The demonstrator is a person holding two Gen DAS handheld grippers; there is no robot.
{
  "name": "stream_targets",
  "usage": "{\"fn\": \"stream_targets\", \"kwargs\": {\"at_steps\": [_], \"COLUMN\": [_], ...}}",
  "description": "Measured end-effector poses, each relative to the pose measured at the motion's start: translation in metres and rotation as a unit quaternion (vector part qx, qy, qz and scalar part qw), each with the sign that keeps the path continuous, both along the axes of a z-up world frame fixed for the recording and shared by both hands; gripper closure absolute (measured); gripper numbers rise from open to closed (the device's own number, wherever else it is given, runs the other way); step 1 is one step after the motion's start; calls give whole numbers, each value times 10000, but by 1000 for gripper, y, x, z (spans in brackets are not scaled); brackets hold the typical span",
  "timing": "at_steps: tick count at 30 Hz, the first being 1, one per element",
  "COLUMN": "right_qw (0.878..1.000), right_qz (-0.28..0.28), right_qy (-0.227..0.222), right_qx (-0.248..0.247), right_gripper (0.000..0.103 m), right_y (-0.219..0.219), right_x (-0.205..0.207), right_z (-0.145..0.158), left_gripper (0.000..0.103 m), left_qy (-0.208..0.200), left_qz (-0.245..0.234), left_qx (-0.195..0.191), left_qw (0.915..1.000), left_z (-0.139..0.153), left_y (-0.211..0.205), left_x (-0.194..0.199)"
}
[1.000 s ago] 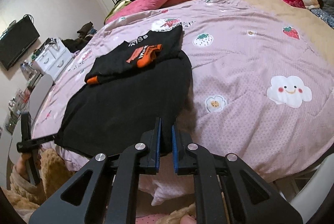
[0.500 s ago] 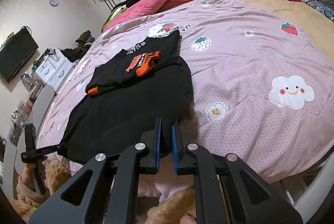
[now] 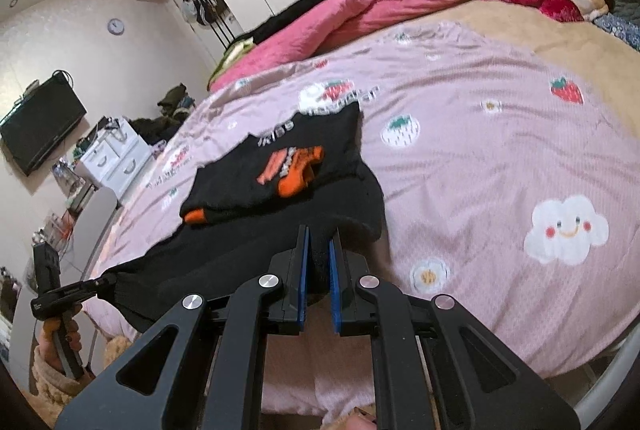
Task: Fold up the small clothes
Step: 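Grasp the hem with the right tool while the left tool grasps it too, then lift the hem with both tools and fold it over toward the collar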
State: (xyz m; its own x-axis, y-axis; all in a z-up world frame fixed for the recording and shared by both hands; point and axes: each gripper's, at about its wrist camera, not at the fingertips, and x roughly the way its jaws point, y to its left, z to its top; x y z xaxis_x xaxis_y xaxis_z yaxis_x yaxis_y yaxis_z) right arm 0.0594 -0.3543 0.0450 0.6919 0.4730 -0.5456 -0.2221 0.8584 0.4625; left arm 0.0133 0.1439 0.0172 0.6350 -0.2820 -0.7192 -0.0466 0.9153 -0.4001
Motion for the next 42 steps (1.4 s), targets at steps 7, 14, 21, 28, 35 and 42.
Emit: {"fn": "stream_targets", "kwargs": {"at_steps": [7,14,21,28,35,42], "right_qw": [9997,9990,9975,9965,9960,9951], "right_qz": [-74,-122,-163,-323,-482,-587], "right_qy": [-237,-429,-670,-757,-743,-755], "right_qx": [-9,-32,-141,-115,-125,-245], "right_gripper": [95,95,95,95,95,95], "right_y": [0,4,13,18,25,35], "right_x": [12,28,53,83,113,143], "right_z": [19,34,51,59,61,57], "left_gripper": [100,100,100,101,101,101], "left_qy": [-292,-534,-705,-795,-820,-808], "left_qz": [-8,52,182,296,367,500], "left_qx": [198,355,470,382,370,380], "left_qw": [9994,9979,9962,9957,9953,9947], "left_z": [25,45,58,67,72,68], "left_y": [-2,-3,0,11,14,17], "left_x": [15,32,57,85,120,148]}}
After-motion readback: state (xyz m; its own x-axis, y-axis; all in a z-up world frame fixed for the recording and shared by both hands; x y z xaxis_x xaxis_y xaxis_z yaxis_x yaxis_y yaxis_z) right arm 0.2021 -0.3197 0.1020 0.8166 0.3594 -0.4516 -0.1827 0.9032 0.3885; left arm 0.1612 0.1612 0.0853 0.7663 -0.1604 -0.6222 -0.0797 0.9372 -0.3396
